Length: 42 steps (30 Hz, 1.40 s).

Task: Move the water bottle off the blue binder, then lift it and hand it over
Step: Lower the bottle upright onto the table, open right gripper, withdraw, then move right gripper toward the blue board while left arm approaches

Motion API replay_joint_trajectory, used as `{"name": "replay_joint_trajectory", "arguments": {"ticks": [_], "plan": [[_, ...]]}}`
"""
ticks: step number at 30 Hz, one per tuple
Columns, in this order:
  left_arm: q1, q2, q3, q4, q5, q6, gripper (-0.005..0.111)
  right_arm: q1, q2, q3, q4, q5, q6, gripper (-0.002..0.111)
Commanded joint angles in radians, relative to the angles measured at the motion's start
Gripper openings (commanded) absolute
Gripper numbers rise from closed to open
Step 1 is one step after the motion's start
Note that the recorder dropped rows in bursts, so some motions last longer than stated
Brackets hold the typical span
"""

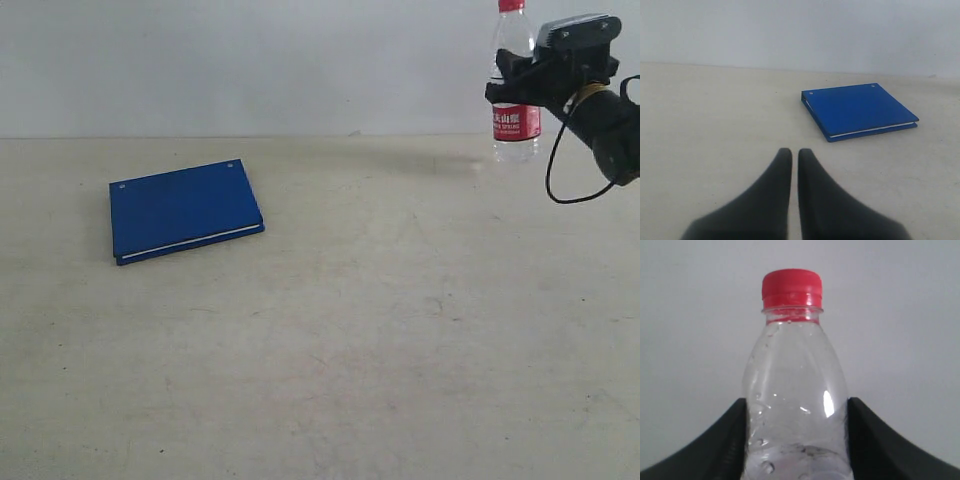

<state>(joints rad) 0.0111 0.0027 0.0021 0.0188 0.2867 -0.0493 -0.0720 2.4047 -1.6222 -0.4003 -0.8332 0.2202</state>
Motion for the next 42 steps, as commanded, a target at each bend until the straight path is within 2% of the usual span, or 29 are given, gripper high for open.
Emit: {"name": "replay_joint_trajectory", "arguments": {"ticks": [1, 3, 4, 10, 13, 24, 26, 28, 30, 31, 32, 33, 34, 35, 36, 38, 40, 41, 42], "plan": [[0.003, -0.003, -0.002, -0.004, -0.004, -0.01, 0.004, -0.005, 0.006, -0.006, 0.113, -0.014, -0.014, 0.0], [0.003, -0.003, -0.002, -0.004, -0.004, -0.01, 0.004, -0.005, 0.015, -0.006, 0.117, 0.039, -0.012, 0.002], [0.003, -0.003, -0.002, -0.004, -0.004, -0.01, 0.004, -0.005, 0.022, -0.006, 0.117, 0.062, -0.012, 0.007], [0.003, -0.003, -0.002, -0.004, -0.004, -0.01, 0.004, -0.005, 0.046, -0.006, 0.119, 0.046, -0.014, 0.055], [0.003, -0.003, -0.002, -0.004, -0.004, -0.01, 0.004, -0.005, 0.036, -0.006, 0.119, -0.001, -0.014, 0.071], [0.003, -0.003, -0.002, -0.004, -0.004, -0.01, 0.004, -0.005, -0.224, -0.006, 0.064, 0.028, -0.014, 0.073], [0.003, -0.003, -0.002, -0.004, -0.004, -0.01, 0.004, -0.005, -0.294, -0.006, 0.014, 0.076, 0.002, 0.073], [0.003, -0.003, -0.002, -0.004, -0.004, -0.01, 0.004, -0.005, -0.385, -0.006, -0.109, 0.174, 0.104, 0.073], [0.003, -0.003, -0.002, -0.004, -0.004, -0.01, 0.004, -0.005, -0.473, -0.006, -0.305, 0.286, 0.382, 0.069], [0.003, -0.003, -0.002, -0.004, -0.004, -0.01, 0.004, -0.005, -0.557, -0.006, -0.665, 0.357, 0.804, 0.052], [0.003, -0.003, -0.002, -0.004, -0.004, -0.01, 0.004, -0.005, -0.598, -0.006, -0.935, 0.324, 1.085, 0.04], [0.003, -0.003, -0.002, -0.004, -0.004, -0.01, 0.004, -0.005, -0.67, -0.007, -1.344, 0.082, 1.456, 0.013], [0.003, -0.003, -0.002, -0.004, -0.004, -0.01, 0.004, -0.005, -0.692, 0.008, -1.344, -0.097, 1.498, -0.001], [0.003, -0.003, -0.002, -0.004, -0.004, -0.01, 0.004, -0.003, -0.711, 0.022, -1.344, -0.288, 1.509, 0.001], [0.003, -0.003, -0.002, -0.004, -0.004, -0.01, 0.004, 0.006, -0.723, 0.033, -1.344, -0.388, 1.509, 0.001], [0.003, -0.003, -0.002, -0.004, -0.002, -0.01, 0.004, 0.047, -0.77, 0.086, -1.344, -0.388, 1.613, 0.001], [0.003, -0.003, -0.002, -0.004, -0.004, -0.01, 0.004, 0.084, -0.899, 0.172, -1.344, -0.336, 1.56, 0.0], [0.003, -0.003, -0.002, -0.004, -0.004, -0.01, 0.004, 0.086, -0.964, 0.195, -1.344, -0.239, 1.568, 0.0], [0.003, -0.003, -0.002, -0.004, -0.004, -0.01, 0.004, 0.093, -1.119, 0.238, -1.344, -0.021, 1.569, 0.0]]}}
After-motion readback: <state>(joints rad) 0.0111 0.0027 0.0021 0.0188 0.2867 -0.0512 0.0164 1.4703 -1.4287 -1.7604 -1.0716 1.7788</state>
